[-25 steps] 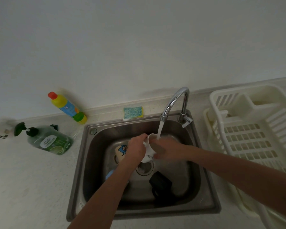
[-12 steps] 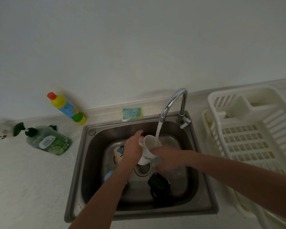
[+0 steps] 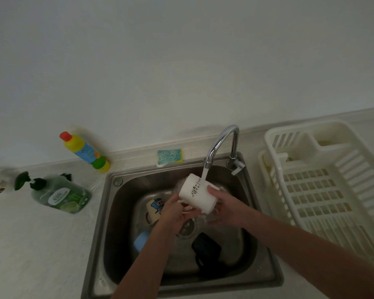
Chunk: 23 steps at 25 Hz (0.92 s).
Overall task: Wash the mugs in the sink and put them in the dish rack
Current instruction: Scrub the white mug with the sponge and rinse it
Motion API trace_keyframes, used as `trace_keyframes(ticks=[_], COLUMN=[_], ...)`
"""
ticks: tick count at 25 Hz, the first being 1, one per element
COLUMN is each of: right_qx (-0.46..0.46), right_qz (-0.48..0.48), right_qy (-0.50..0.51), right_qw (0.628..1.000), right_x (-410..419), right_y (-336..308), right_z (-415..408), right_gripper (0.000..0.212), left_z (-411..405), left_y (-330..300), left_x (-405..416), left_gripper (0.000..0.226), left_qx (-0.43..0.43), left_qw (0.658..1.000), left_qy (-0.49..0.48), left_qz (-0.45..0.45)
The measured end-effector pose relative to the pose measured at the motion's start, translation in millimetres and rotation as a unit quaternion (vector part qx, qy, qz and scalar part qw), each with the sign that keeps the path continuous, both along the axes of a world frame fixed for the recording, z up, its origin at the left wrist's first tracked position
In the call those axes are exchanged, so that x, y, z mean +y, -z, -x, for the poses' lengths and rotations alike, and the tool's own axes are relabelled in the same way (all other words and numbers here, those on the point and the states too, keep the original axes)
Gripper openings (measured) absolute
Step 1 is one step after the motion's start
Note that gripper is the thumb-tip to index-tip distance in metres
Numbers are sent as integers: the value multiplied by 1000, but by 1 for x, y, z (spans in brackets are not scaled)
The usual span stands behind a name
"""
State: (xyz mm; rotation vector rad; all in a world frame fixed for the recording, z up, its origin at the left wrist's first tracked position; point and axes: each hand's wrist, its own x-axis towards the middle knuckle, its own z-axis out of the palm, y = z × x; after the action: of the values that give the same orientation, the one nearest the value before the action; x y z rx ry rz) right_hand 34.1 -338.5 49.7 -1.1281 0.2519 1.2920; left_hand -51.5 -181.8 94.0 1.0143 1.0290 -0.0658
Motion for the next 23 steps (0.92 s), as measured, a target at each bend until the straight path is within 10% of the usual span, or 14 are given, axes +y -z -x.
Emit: trace_keyframes(ticks=[8, 15, 23], right_qx=[-121, -303, 39], right_qz=[18, 12, 27], right_qy=[12, -179, -1], right_qw=[992, 936, 999], right_x=[5, 5, -8], right_y=[-10, -33, -38], right_z=[-11, -21, -22], right_gripper=[66, 93, 66], left_z=[4, -11, -15], left_y=[6, -10, -9], left_x=[15, 23, 0], left_gripper=[33, 45, 37], left_qx=[50, 38, -47], left_qw=[952, 994, 982], left_qy=[254, 96, 179], left_qz=[-163, 21, -44])
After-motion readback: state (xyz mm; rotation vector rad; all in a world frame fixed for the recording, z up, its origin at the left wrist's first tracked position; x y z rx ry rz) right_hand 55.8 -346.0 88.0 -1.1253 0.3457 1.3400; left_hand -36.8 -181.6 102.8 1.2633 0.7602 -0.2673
